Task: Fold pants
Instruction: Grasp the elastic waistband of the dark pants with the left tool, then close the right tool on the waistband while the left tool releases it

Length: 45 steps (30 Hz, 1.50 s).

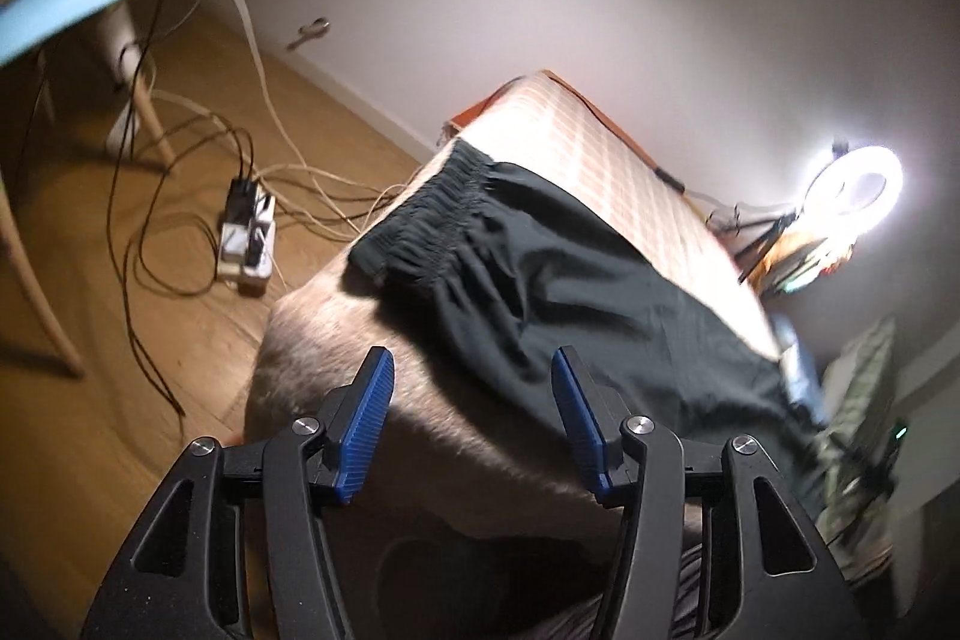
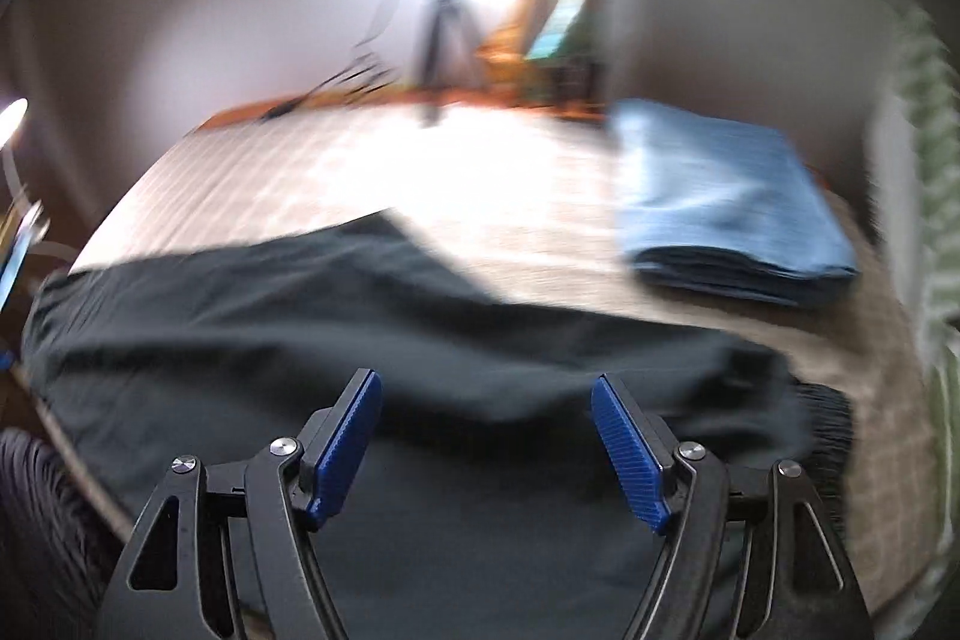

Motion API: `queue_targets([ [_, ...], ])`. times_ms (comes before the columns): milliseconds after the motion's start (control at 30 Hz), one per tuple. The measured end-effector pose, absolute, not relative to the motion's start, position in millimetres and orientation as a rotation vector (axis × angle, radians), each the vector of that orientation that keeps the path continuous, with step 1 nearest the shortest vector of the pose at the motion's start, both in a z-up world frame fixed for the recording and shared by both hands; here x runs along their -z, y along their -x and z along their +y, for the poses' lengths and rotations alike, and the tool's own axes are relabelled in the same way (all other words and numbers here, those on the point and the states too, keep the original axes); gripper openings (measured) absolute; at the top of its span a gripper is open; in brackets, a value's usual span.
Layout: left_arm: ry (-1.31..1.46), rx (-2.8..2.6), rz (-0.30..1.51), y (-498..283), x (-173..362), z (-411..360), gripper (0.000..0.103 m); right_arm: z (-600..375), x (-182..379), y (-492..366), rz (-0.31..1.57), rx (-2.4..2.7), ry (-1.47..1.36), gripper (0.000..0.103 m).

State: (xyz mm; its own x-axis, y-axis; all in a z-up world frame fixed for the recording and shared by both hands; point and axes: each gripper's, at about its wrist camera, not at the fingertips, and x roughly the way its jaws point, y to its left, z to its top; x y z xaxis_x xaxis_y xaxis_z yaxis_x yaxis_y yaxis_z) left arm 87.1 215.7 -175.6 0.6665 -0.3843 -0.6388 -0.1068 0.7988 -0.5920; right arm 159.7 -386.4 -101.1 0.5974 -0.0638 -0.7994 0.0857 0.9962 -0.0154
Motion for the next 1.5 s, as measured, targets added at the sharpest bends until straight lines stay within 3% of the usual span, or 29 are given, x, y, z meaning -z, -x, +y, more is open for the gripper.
queue_targets([
  [533,0.750,0.161,0.797,-113,202,224,0.054,-295,122,-170,0.993,-0.070,-0.035,0.075],
  [633,0.698,0.120,0.809,-118,206,224,0.052,-290,122,-173,1.007,-0.073,-0.034,0.075],
  [733,0.703,0.111,0.796,-123,211,229,0.037,-284,123,-175,1.013,-0.075,-0.037,0.075],
  [900,0.762,0.140,0.774,-122,215,234,0.037,-276,123,-180,1.020,-0.079,-0.037,0.075],
  [967,0.799,0.138,0.785,-123,219,237,0.047,-273,123,-182,1.023,-0.083,-0.044,0.075],
  [1100,0.790,0.136,0.757,-126,218,234,0.046,-268,124,-189,1.028,-0.094,-0.071,0.075],
  [1167,0.728,0.129,0.746,-127,213,226,0.042,-262,125,-191,1.030,-0.098,-0.070,0.075],
  [1300,0.631,0.129,0.711,-130,200,218,0.021,-253,125,-194,1.031,-0.114,-0.074,0.075],
  [1500,0.519,0.159,0.652,-129,173,202,0.017,-232,123,-205,1.045,-0.178,-0.091,0.075],
])
